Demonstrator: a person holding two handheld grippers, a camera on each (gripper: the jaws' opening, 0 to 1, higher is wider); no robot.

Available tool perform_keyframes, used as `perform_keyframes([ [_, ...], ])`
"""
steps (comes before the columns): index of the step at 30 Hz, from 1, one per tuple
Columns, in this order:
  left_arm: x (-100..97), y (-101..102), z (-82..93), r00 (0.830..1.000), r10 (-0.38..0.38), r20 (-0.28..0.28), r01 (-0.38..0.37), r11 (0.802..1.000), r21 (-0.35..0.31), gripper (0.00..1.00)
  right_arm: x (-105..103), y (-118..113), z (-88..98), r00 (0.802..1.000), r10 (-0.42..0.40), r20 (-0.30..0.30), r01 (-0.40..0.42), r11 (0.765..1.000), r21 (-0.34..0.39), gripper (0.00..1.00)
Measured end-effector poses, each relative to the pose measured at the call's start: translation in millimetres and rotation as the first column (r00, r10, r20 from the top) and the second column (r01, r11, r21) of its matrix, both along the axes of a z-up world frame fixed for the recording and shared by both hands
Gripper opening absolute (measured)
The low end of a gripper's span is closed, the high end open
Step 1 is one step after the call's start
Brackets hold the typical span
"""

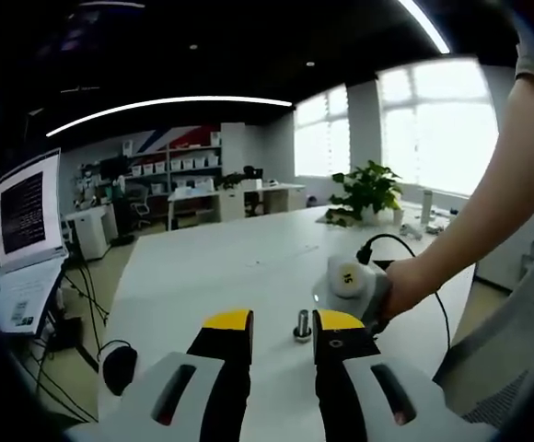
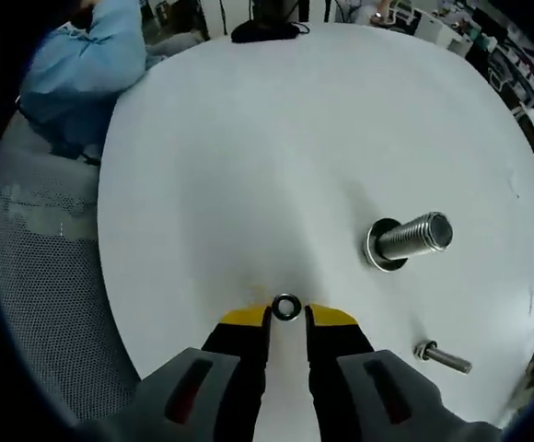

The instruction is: Place the washer onto the threaded stud by aligning its center hole with the stud, sliding it down to the base, and recovering from edge contact or off-axis alignment until the washer reaches the visible bottom stop.

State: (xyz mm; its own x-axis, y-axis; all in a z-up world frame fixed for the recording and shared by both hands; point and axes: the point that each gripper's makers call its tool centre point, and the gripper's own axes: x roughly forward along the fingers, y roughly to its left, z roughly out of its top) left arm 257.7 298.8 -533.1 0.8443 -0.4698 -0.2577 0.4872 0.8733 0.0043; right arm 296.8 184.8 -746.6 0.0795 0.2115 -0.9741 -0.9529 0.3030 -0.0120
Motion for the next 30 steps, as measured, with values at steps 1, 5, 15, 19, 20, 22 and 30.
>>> perform_keyframes([
  [1, 0.1, 0.3, 0.3, 1.0, 0.001, 0.001, -0.001, 1.0, -0.001, 0.24, -0.1, 0.4, -0.6, 1.0, 0.02, -0.002, -0.02, 1.0, -0.018, 0.17],
  [5, 1.0, 1.5, 0.5, 1.0, 0.006, 0.001, -0.006, 1.0, -0.004, 0.24, -1.3, 1.9, -1.1, 0.997, 0.079, -0.018, -0.08, 0.993, -0.091, 0.16],
  [15, 1.2, 4.9, 0.9, 1.0, 0.019, 0.003, -0.019, 1.0, 0.004, 0.24, -1.8, 2.7, -1.8, 0.996, 0.078, -0.05, -0.086, 0.98, -0.182, 0.15],
  [19, 1.4, 5.5, 0.3, 1.0, 0.021, 0.001, -0.021, 1.0, 0.005, 0.24, -1.4, 1.7, -1.5, 0.996, 0.073, -0.051, -0.082, 0.974, -0.21, 0.15],
  [20, 1.5, 5.3, 0.1, 1.0, 0.021, 0.001, -0.021, 1.0, 0.005, 0.24, -1.1, 1.1, -1.5, 0.996, 0.068, -0.053, -0.078, 0.974, -0.211, 0.15],
  [22, 1.7, 4.9, -0.2, 1.0, 0.019, 0.001, -0.019, 1.0, 0.01, 0.23, -0.6, 0.5, -1.6, 0.997, 0.053, -0.058, -0.064, 0.976, -0.209, 0.15],
  [30, 1.7, 5.2, -1.6, 1.0, 0.02, -0.003, -0.02, 1.0, 0.015, 0.23, -4.0, 1.1, -3.5, 0.997, 0.062, -0.036, -0.069, 0.965, -0.253, 0.14],
])
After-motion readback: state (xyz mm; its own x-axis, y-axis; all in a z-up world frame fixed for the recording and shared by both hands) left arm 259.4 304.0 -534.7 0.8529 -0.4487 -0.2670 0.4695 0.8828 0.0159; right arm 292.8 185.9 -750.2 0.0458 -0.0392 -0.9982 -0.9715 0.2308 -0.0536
